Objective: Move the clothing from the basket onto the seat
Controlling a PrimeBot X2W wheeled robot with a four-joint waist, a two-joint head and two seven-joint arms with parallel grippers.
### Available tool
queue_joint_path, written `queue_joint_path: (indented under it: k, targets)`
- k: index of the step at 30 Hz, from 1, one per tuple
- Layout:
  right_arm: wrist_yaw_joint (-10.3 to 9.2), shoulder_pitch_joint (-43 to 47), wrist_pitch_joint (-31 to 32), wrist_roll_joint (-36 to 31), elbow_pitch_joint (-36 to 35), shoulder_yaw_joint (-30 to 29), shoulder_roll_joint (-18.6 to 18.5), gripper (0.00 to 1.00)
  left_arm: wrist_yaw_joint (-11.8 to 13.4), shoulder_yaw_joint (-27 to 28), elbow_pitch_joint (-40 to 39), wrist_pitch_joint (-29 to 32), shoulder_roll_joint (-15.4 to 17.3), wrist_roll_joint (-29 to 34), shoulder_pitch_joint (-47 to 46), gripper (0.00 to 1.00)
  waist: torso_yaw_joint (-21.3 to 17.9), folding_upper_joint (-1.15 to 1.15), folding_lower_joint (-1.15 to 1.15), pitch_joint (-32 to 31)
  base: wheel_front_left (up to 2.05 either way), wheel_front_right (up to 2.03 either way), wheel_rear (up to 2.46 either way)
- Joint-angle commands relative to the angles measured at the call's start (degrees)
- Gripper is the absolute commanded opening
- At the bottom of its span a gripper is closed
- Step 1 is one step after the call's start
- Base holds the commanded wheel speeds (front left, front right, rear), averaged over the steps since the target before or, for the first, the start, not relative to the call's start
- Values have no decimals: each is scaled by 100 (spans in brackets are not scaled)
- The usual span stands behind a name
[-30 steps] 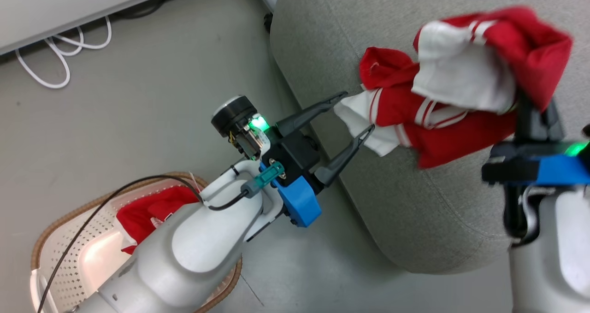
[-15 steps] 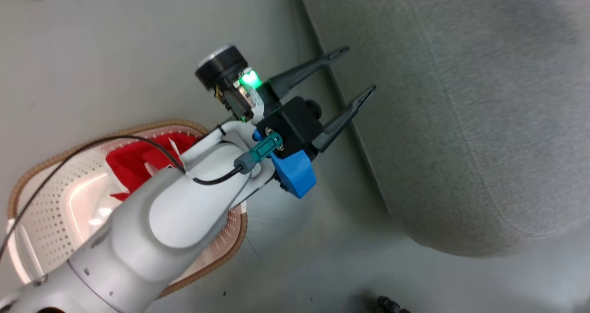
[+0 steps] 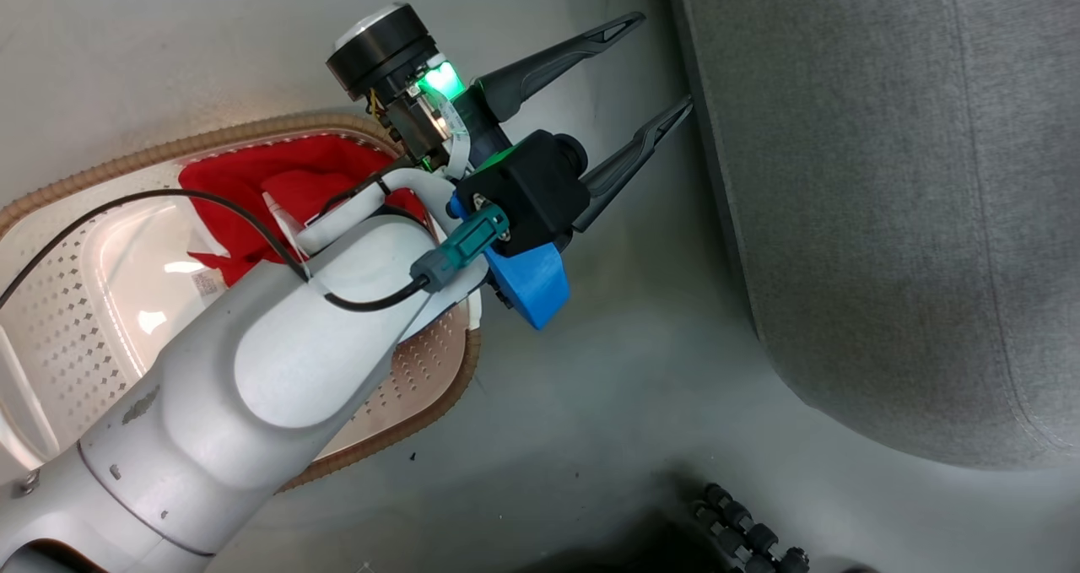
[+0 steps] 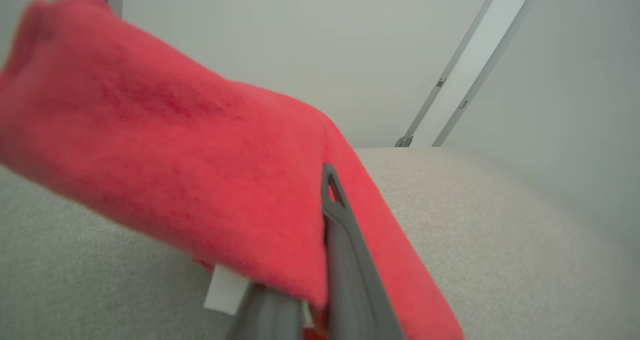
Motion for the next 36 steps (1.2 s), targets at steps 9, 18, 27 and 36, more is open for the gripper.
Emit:
queue_joint_path:
  k: [9, 18, 27, 36]
  targets:
    - [-6, 133, -4, 20, 845, -30, 176, 0, 56, -53, 3, -46, 7, -43, -15, 100, 66, 0, -1, -8, 0, 0, 0]
    - [-6, 928, -3, -49, 462, 159, 366, 100, 135, -92, 228, -295, -97, -165, 237, 100, 95, 0, -1, -698, 0, 0, 0]
    - [-6, 2461, -4, -93, -312, 551, 540, 100, 325, 82, 532, -530, -286, -472, 840, 100, 175, 0, -1, -1907, 0, 0, 0]
    - [-6, 3480, -3, -22, -1530, 1177, 756, 100, 750, 929, 334, -561, -288, -790, 1916, 100, 524, 0, -1, -3114, 0, 0, 0]
